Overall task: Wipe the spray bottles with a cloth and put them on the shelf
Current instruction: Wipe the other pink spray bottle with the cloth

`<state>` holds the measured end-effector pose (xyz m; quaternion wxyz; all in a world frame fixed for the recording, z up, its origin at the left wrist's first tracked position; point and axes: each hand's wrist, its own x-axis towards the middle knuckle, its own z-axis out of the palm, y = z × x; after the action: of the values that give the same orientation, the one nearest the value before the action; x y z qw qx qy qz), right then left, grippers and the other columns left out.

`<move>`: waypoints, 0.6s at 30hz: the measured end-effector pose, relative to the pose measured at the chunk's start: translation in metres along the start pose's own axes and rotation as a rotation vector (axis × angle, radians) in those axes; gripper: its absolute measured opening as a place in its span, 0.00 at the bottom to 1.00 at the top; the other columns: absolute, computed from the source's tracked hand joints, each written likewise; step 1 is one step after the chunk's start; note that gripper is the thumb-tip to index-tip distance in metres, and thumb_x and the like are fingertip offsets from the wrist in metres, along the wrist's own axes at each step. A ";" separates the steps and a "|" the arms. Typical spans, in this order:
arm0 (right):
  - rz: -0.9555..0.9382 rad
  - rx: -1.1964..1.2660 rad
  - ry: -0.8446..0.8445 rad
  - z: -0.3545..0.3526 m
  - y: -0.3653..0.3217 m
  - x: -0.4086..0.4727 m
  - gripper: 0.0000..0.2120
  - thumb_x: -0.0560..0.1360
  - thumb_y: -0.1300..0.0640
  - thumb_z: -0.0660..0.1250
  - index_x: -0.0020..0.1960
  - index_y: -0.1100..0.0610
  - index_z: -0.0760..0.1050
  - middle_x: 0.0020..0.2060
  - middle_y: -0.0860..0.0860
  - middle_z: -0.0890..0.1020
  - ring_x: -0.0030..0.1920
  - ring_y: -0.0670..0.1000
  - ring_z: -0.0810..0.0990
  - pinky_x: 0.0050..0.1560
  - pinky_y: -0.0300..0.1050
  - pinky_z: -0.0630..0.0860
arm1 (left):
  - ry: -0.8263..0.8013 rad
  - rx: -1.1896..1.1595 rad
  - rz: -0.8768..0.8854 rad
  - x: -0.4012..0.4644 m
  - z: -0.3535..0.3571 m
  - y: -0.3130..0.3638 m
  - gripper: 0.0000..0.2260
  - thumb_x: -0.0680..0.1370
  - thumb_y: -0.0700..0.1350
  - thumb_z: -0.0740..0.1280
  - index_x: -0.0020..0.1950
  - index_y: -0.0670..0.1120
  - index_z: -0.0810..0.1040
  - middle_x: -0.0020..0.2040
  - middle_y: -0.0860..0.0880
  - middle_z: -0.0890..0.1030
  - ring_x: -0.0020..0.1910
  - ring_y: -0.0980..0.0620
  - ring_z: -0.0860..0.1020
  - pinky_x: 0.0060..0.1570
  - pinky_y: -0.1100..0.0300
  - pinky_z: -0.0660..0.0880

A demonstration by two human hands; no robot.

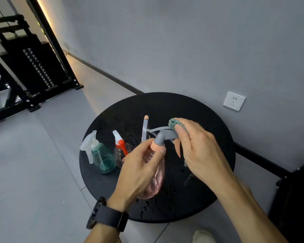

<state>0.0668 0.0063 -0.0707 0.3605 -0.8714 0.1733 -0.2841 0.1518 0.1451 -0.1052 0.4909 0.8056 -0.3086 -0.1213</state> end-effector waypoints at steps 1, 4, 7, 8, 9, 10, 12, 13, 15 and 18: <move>-0.007 0.005 -0.011 0.000 -0.002 0.000 0.16 0.82 0.54 0.55 0.64 0.55 0.75 0.57 0.45 0.78 0.57 0.39 0.74 0.55 0.24 0.67 | 0.002 0.018 0.004 -0.001 0.001 -0.001 0.10 0.79 0.63 0.63 0.54 0.61 0.77 0.46 0.57 0.84 0.47 0.60 0.81 0.50 0.63 0.77; -0.023 0.022 -0.030 -0.002 -0.006 -0.001 0.13 0.83 0.53 0.55 0.60 0.54 0.76 0.50 0.42 0.77 0.51 0.40 0.76 0.50 0.32 0.73 | 0.028 0.036 -0.021 -0.001 0.004 -0.002 0.17 0.74 0.69 0.63 0.56 0.60 0.74 0.45 0.58 0.83 0.45 0.61 0.81 0.48 0.54 0.79; -0.047 0.018 -0.045 -0.005 -0.011 -0.002 0.13 0.83 0.52 0.54 0.57 0.54 0.76 0.48 0.42 0.78 0.50 0.43 0.77 0.49 0.43 0.75 | 0.081 -0.005 -0.075 0.001 0.003 0.002 0.18 0.69 0.62 0.75 0.52 0.57 0.73 0.44 0.59 0.83 0.44 0.63 0.81 0.43 0.66 0.76; -0.052 0.015 -0.051 -0.006 -0.012 -0.003 0.13 0.83 0.52 0.54 0.57 0.54 0.76 0.48 0.42 0.78 0.51 0.43 0.77 0.50 0.44 0.75 | 0.101 -0.011 -0.079 0.001 0.003 0.001 0.17 0.69 0.59 0.76 0.49 0.56 0.73 0.43 0.58 0.83 0.43 0.63 0.81 0.41 0.69 0.75; -0.053 0.013 -0.058 -0.007 -0.014 -0.003 0.13 0.82 0.52 0.54 0.57 0.53 0.76 0.48 0.42 0.79 0.51 0.42 0.77 0.51 0.44 0.75 | 0.117 -0.016 -0.078 0.002 0.002 0.001 0.15 0.70 0.57 0.77 0.47 0.55 0.74 0.42 0.58 0.84 0.42 0.63 0.81 0.40 0.70 0.74; -0.052 0.015 -0.069 -0.008 -0.015 -0.002 0.13 0.82 0.51 0.54 0.57 0.53 0.76 0.47 0.42 0.79 0.50 0.42 0.77 0.50 0.44 0.75 | 0.128 -0.021 -0.074 0.002 0.002 -0.001 0.14 0.70 0.55 0.77 0.46 0.54 0.74 0.42 0.59 0.84 0.42 0.64 0.81 0.40 0.71 0.74; -0.050 0.054 -0.103 -0.010 -0.018 -0.003 0.12 0.83 0.52 0.55 0.56 0.51 0.76 0.44 0.42 0.79 0.48 0.42 0.78 0.46 0.42 0.75 | 0.135 -0.033 -0.067 0.003 0.002 -0.002 0.11 0.71 0.55 0.76 0.47 0.55 0.76 0.44 0.62 0.84 0.44 0.66 0.81 0.42 0.73 0.74; -0.049 0.093 -0.124 -0.011 -0.021 -0.003 0.12 0.83 0.52 0.55 0.56 0.51 0.77 0.44 0.42 0.80 0.47 0.42 0.79 0.44 0.39 0.75 | 0.135 -0.043 -0.064 0.003 0.001 -0.003 0.11 0.72 0.55 0.76 0.48 0.56 0.77 0.45 0.64 0.84 0.45 0.67 0.81 0.43 0.74 0.73; -0.048 0.179 -0.165 -0.013 -0.026 -0.004 0.12 0.83 0.53 0.56 0.56 0.51 0.77 0.41 0.41 0.80 0.44 0.41 0.80 0.39 0.33 0.74 | 0.130 -0.057 -0.041 0.004 -0.001 -0.002 0.11 0.73 0.55 0.74 0.53 0.57 0.79 0.47 0.65 0.83 0.48 0.68 0.80 0.45 0.75 0.72; -0.038 0.279 -0.242 -0.016 -0.031 -0.006 0.12 0.83 0.54 0.56 0.54 0.53 0.78 0.32 0.35 0.78 0.34 0.37 0.78 0.33 0.28 0.68 | 0.117 -0.074 -0.003 0.004 -0.003 -0.001 0.15 0.73 0.61 0.69 0.58 0.60 0.80 0.51 0.60 0.83 0.51 0.65 0.80 0.49 0.69 0.74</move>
<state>0.0558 0.0220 -0.0410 0.4904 -0.8440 0.0710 -0.2053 0.1566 0.1446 -0.1039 0.5372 0.7932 -0.2736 -0.0862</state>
